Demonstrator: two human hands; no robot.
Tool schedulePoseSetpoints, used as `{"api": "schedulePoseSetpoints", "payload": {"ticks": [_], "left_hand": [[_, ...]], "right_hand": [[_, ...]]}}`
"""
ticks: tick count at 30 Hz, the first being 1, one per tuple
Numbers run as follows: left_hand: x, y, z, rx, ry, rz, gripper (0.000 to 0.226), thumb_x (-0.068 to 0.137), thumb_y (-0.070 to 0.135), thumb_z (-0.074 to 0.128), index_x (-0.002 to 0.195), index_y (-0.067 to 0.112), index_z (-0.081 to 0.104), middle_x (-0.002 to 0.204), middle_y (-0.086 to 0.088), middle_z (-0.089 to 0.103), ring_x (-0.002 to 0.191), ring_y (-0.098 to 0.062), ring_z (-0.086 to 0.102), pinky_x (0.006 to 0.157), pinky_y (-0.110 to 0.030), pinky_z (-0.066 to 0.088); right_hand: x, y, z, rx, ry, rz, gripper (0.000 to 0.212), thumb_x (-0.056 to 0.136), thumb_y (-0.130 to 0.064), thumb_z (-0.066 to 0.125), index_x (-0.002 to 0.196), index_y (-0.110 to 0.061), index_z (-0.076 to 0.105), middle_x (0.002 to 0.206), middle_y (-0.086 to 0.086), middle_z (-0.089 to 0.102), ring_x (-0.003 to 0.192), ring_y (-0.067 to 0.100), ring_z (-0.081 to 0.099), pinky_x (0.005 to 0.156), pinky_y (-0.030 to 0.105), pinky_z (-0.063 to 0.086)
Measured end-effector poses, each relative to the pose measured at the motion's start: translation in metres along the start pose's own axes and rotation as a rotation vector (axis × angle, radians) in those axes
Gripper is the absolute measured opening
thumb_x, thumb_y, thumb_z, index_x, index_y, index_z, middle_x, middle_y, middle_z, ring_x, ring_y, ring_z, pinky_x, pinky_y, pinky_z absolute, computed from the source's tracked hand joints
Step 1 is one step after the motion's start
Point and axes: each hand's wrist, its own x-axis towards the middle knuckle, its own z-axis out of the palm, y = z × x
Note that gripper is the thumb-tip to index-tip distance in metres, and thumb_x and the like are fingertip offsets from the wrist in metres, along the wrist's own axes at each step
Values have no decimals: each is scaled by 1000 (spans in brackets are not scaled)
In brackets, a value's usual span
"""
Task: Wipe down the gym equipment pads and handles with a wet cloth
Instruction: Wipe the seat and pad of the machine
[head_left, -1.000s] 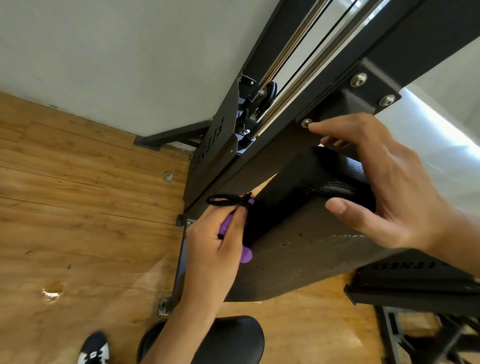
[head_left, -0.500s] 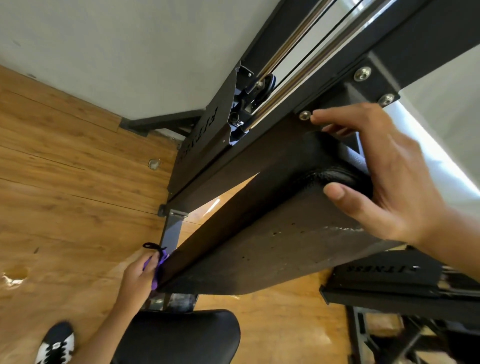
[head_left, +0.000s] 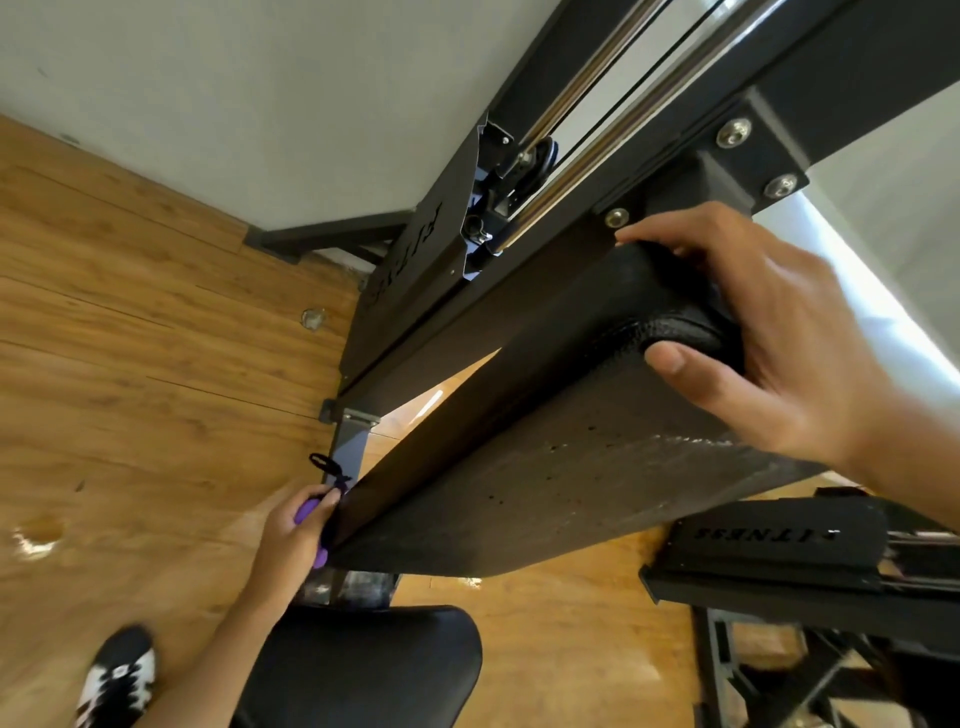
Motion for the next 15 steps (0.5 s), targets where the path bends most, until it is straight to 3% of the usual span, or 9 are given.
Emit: {"api": "schedulePoseSetpoints", "payload": {"ticks": [3, 7, 12, 15], "left_hand": [[-6, 16, 7, 5, -12, 56, 14, 105, 17, 56, 108, 28, 64, 106, 8, 65, 103, -9, 61, 96, -33, 45], [-23, 49, 16, 59, -34, 199, 17, 106, 21, 53, 100, 26, 68, 97, 5, 69, 89, 4, 62, 81, -23, 44], [-35, 70, 14, 103, 2, 265, 12, 103, 25, 57, 107, 23, 69, 98, 5, 70, 91, -4, 66, 83, -31, 51], [-39, 49, 14, 182, 67, 105, 29, 104, 29, 57, 130, 17, 65, 104, 1, 72, 88, -16, 70, 88, -36, 53]], "right_hand": [[-1, 0, 0, 2, -13, -1, 60, 91, -43, 48, 133, 0, 55, 111, 0, 56, 94, 8, 51, 84, 11, 37], [0, -1, 1, 37, -45, 17, 62, 92, -47, 47, 134, -2, 55, 116, 7, 61, 99, 15, 56, 85, 16, 39], [0, -1, -2, 104, -62, 28, 62, 94, -51, 48, 138, -8, 52, 118, 5, 59, 99, 20, 61, 81, 32, 50], [0, 0, -3, 118, -69, -11, 62, 96, -48, 49, 145, -10, 48, 117, 4, 59, 97, 18, 61, 78, 34, 52]]}}
